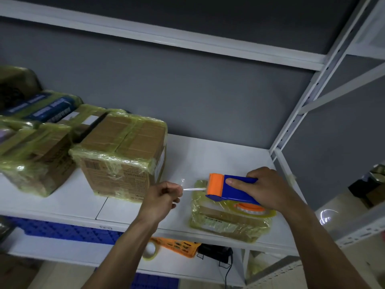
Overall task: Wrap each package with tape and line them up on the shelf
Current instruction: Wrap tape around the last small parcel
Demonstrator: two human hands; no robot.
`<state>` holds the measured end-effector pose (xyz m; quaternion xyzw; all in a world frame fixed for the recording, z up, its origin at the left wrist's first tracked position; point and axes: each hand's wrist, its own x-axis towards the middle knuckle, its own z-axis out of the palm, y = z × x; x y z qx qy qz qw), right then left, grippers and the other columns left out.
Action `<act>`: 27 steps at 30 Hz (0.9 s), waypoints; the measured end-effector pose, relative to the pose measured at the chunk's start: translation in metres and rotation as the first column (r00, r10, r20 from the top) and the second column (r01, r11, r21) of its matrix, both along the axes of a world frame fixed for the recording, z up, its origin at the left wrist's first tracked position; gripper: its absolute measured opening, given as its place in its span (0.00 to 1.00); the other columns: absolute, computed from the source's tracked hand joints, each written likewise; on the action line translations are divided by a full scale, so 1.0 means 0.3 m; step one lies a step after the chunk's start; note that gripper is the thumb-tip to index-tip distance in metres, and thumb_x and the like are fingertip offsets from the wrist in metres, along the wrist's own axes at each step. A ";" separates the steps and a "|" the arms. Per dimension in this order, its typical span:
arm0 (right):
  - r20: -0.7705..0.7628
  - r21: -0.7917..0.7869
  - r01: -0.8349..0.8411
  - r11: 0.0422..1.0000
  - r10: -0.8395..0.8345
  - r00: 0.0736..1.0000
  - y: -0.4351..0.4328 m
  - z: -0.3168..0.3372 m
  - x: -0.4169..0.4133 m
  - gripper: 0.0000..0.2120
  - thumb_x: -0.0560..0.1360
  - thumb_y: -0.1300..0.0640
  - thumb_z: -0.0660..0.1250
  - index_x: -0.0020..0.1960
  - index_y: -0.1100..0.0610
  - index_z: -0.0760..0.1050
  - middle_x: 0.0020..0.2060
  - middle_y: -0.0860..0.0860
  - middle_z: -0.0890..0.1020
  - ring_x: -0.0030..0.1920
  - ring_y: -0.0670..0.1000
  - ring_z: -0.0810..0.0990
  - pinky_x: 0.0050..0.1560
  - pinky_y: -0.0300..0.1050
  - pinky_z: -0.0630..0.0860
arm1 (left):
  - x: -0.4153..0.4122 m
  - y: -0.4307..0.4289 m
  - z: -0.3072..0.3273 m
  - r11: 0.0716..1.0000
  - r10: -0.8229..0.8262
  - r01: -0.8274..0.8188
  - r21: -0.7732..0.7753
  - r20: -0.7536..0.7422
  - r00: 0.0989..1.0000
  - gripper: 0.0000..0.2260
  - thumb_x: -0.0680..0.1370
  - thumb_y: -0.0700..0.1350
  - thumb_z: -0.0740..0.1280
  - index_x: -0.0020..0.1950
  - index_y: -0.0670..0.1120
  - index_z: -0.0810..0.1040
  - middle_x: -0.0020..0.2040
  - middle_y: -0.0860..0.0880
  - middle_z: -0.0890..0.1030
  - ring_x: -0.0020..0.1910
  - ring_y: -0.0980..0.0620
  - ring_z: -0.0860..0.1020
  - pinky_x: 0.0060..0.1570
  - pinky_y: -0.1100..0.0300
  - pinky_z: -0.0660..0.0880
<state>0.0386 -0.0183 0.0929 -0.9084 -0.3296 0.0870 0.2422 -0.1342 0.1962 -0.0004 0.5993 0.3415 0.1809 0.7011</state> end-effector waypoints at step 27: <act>0.162 -0.372 0.069 0.926 -0.009 0.987 0.177 -0.091 0.027 0.37 0.64 0.17 0.63 0.34 0.54 0.69 0.28 0.50 0.75 0.29 0.50 0.76 0.31 0.41 0.68 | 0.060 -0.094 -0.219 0.977 -0.016 -0.020 -0.214 -0.163 0.987 0.06 0.73 0.50 0.76 0.45 0.48 0.87 0.39 0.54 0.85 0.37 0.57 0.79 0.29 0.67 0.70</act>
